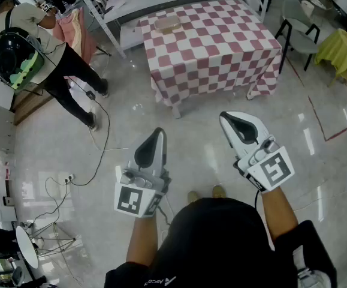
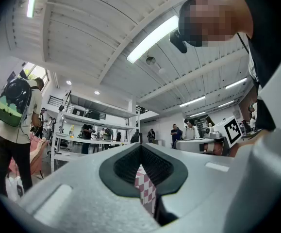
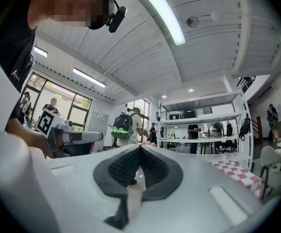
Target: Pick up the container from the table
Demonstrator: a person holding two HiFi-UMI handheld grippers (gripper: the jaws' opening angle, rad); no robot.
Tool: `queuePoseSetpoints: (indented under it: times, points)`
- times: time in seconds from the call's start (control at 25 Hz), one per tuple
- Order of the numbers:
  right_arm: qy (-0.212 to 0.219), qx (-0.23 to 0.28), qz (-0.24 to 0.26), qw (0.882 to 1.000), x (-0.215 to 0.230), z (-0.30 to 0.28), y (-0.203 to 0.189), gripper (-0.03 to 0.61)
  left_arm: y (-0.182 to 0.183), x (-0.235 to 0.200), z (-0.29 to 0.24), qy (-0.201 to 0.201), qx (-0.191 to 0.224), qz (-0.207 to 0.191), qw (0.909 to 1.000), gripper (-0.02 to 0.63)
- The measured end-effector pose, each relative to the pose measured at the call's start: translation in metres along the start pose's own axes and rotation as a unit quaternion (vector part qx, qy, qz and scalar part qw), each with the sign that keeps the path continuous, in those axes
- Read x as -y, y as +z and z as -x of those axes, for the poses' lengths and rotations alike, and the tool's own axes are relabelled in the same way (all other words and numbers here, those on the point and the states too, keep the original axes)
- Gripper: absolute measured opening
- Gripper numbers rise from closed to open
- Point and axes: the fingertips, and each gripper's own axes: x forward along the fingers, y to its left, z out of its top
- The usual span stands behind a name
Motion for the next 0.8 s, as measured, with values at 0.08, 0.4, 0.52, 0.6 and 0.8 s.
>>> queuePoseSetpoints:
  times: [0.08, 0.4, 0.52, 0.6, 0.8]
  points:
    - [0.001, 0.001, 0.001, 1.000, 0.002, 0.001, 0.000, 0.003, 0.000, 0.002, -0.002, 0.000, 0.000, 0.000, 1.0000, 0.011]
    - [0.017, 0.006, -0.012, 1.000, 0.012, 0.006, 0.002, 0.003, -0.001, 0.009, -0.011, 0.008, 0.001, -0.001, 1.0000, 0.011]
    - [0.022, 0.005, -0.014, 1.000, 0.021, 0.007, 0.000, 0.003, -0.002, 0.011, -0.020, 0.014, -0.001, -0.004, 0.9999, 0.011]
    - [0.027, 0.005, -0.014, 1.000, 0.029, 0.008, 0.000, 0.003, -0.002, 0.013, -0.027, 0.020, -0.001, -0.006, 0.9998, 0.011]
    - [0.039, 0.003, -0.009, 0.999, 0.054, 0.012, -0.003, 0.003, -0.003, 0.014, -0.050, 0.037, 0.000, -0.012, 0.9992, 0.011]
